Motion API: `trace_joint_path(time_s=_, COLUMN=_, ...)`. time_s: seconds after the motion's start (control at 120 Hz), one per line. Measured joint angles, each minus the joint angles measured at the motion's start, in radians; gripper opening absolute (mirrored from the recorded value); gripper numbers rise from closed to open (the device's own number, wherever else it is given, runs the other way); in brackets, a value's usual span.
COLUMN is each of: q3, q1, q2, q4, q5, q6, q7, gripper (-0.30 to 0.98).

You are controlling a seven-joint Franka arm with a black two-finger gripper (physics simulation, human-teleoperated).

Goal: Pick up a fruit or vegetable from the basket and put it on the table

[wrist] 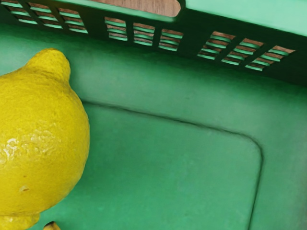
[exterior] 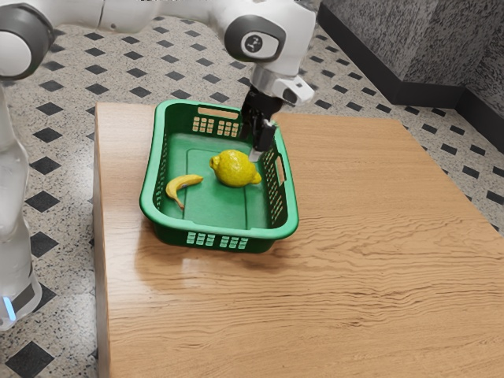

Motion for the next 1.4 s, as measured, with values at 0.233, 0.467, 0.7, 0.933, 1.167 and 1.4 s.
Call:
trace_joint_path(time_s=0.233, q3=0.038, q1=0.006, q2=-0.105, q4=-0.206, q5=-0.004, q6=0.128, q7=0.011, gripper=0.68)
trace_joint_path(time_s=0.467, q3=0.056, q1=0.007, q2=-0.121, q4=-0.308, q5=0.03, q6=0.215, q7=0.056, gripper=0.68)
trace_joint_path(time_s=0.7, q3=0.104, q1=0.021, q2=-0.171, q4=-0.404, q5=0.064, q6=0.245, q7=0.097, gripper=0.68)
trace_joint_path(time_s=0.933, q3=0.117, q1=0.027, q2=-0.179, q4=-0.471, q5=0.068, q6=0.28, q7=0.125, gripper=0.68)
trace_joint_path(time_s=1.167, q3=0.119, q1=0.033, q2=-0.185, q4=-0.492, q5=0.067, q6=0.308, q7=0.143, gripper=0.68)
trace_joint_path(time_s=1.4, q3=0.134, q1=0.043, q2=-0.194, q4=-0.522, q5=0.066, q6=0.312, q7=0.155, gripper=0.68)
